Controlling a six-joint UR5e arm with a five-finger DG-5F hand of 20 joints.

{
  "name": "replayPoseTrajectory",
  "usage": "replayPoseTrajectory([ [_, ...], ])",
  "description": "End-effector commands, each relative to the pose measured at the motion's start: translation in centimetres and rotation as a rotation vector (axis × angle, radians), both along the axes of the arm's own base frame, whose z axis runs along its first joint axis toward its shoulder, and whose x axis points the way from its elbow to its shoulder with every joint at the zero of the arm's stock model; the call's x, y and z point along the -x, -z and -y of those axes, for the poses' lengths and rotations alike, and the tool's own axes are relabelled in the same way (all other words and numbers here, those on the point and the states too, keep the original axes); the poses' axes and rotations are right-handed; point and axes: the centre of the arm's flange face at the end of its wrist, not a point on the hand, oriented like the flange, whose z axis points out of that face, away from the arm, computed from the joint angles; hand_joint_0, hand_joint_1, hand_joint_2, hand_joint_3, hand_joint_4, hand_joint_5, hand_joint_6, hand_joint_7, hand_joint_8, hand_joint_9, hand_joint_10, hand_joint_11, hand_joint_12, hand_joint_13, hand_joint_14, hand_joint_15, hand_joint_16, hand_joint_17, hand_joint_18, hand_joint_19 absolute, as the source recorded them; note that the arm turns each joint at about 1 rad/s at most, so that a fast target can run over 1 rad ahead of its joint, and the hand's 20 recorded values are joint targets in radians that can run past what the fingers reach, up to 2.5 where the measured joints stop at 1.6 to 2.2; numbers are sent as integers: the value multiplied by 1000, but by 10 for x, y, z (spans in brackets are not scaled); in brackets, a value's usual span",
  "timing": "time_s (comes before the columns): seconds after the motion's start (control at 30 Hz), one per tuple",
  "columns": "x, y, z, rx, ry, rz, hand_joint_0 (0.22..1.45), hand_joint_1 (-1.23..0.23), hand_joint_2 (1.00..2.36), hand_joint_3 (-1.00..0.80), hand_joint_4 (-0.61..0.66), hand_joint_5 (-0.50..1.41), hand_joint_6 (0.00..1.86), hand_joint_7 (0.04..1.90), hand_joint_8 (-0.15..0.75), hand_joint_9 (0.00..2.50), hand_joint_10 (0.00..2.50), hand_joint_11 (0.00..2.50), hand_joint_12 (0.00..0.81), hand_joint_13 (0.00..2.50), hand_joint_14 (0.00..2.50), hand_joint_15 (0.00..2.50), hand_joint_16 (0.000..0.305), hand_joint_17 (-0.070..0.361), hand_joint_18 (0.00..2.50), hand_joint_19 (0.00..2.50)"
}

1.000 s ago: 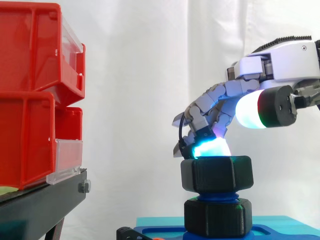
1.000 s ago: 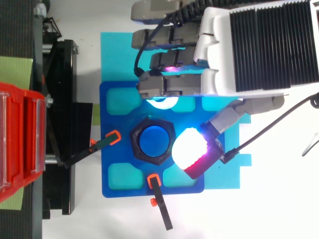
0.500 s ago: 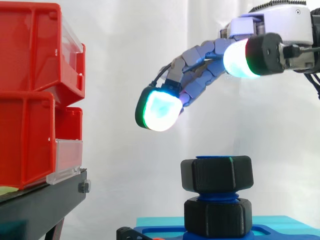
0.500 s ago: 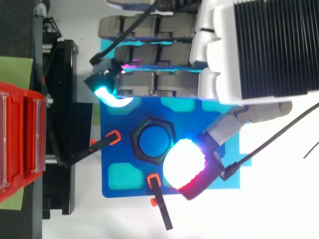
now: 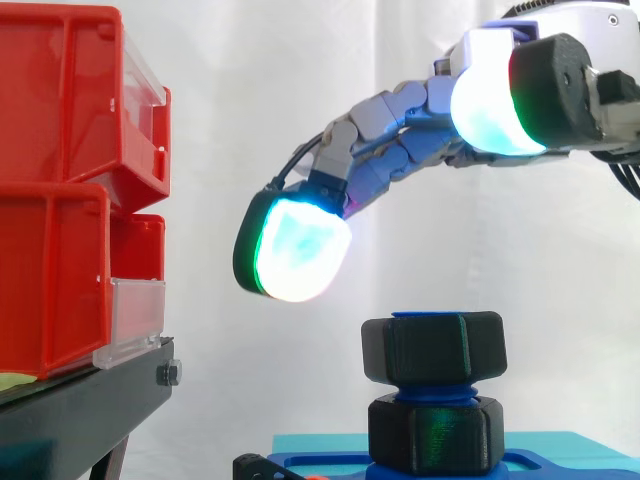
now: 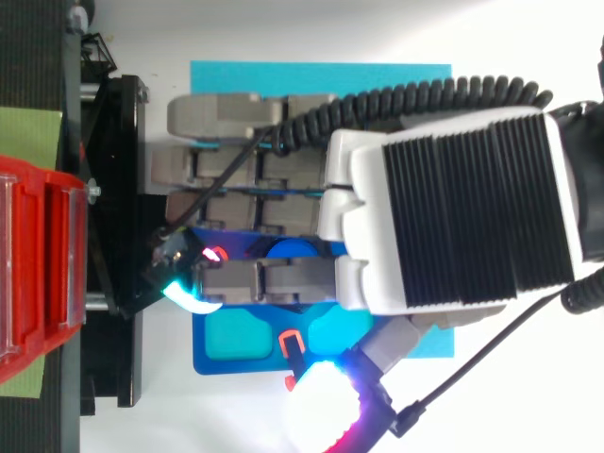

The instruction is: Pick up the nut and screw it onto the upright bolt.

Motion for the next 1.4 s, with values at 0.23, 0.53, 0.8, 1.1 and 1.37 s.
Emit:
replayPoseTrajectory([
  [0.23,2,8,-5,-2,-1,-24,501,-11,1000,-500,203,-97,503,853,221,417,0,0,339,164,0,0,40,89,0,0],
  [0.53,6,19,4,0,5,-41,518,-57,1000,-500,255,-55,504,1079,241,493,0,0,316,247,0,0,33,75,0,0],
  [0.8,7,19,14,12,4,-38,536,-78,1000,-500,232,-23,504,1260,255,587,0,0,286,323,0,0,28,63,0,0],
  [1.1,9,19,33,30,6,-34,543,-117,1000,-500,196,7,502,1407,255,704,0,0,267,403,0,0,24,53,0,0],
  [1.37,12,19,52,32,9,-33,549,-166,1000,-500,115,33,586,1427,251,905,0,0,229,555,0,0,17,38,126,0],
])
